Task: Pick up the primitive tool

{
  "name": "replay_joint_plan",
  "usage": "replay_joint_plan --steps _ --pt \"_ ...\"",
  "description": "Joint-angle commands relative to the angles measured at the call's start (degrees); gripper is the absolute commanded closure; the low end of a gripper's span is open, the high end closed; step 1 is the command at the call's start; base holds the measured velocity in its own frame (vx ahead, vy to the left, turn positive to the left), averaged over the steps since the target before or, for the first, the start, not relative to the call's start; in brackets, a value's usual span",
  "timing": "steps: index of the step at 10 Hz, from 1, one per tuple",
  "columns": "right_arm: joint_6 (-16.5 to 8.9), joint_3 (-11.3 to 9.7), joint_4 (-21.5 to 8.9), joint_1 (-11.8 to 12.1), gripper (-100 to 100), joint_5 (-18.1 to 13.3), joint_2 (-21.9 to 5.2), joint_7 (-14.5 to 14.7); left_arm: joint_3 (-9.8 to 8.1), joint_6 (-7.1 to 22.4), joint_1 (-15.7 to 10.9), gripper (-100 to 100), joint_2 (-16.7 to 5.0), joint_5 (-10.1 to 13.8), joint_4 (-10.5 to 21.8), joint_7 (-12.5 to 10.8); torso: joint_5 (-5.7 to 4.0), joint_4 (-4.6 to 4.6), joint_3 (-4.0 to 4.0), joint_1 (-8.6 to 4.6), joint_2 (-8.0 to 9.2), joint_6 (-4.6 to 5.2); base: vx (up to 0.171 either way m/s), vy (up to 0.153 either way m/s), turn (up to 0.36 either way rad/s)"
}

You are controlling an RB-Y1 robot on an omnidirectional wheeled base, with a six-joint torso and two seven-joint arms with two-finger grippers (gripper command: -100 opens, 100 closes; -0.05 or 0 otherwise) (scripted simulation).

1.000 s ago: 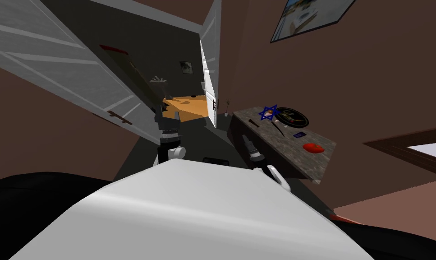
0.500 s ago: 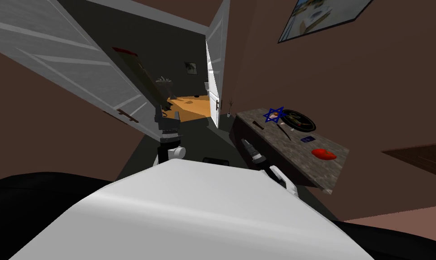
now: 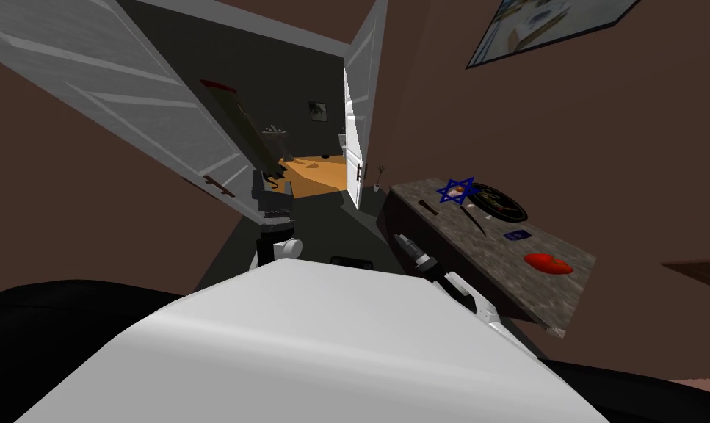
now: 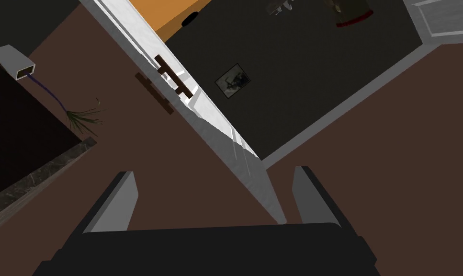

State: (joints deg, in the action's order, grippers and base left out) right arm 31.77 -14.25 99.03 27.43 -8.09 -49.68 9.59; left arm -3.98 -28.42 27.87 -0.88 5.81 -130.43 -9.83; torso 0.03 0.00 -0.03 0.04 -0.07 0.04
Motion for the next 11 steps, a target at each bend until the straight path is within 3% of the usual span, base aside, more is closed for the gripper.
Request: replay_joint_plan --steps 1,4,6,7,8,9,10,11 --pt "0.63 -0.22 -1.63 -0.52 -100 -0.04 -1.66 -0.12 0.0 0.0 0.0 0 0.0 0.0 0.0 0.0 0.0 0.0 0.0 0.0 0.0 0.0 0.022 0.017 -0.018" --pt "2.19 -3.21 -7.2 -1.39 -100 -1.63 -7.25 0.1 0.0 0.0 0.0 0 0.0 0.0 0.0 0.0 -0.01 -0.02 -0.04 -0.03 -0.07 -0.02 0.055 0.035 0.119" --pt "2.19 -3.21 -8.55 -1.39 -100 -1.63 -10.21 0.1 0.0 0.0 0.0 0 0.0 0.0 0.0 0.0 -0.01 -0.03 -0.07 -0.04 -0.12 -0.01 0.043 0.019 0.041" --pt "3.0 -4.82 -11.24 -1.76 -100 -2.45 -12.09 0.15 -0.01 0.0 0.0 0 0.0 0.0 0.0 0.0 -0.02 -0.01 -0.01 -0.08 -0.01 0.01 0.051 0.018 0.114" --pt "3.0 -4.82 -11.98 -1.76 -100 -2.45 -13.83 0.15 0.0 0.0 0.0 0 0.0 0.0 0.0 0.0 -0.02 -0.01 -0.03 -0.08 -0.06 -0.02 0.058 0.019 0.101" --pt "3.81 -6.48 -13.63 -2.08 -100 -3.27 -16.0 0.19 0.0 0.0 0.0 0 0.0 0.0 0.0 0.0 -0.01 -0.02 -0.05 -0.07 -0.08 -0.01 0.079 0.029 0.145" --pt "3.81 -6.48 -15.37 -2.08 -100 -3.27 -17.62 0.19 0.0 0.0 0.0 0 0.0 0.0 0.0 0.0 -0.02 -0.03 -0.1 -0.04 -0.17 -0.03 0.077 0.013 0.082" --pt "4.6 -8.18 -16.89 -2.34 -100 -4.1 -19.75 0.22 -0.01 0.0 0.01 0 0.0 0.0 0.0 0.0 -0.01 -0.04 -0.1 -0.08 -0.18 0.0 0.099 0.005 0.164"
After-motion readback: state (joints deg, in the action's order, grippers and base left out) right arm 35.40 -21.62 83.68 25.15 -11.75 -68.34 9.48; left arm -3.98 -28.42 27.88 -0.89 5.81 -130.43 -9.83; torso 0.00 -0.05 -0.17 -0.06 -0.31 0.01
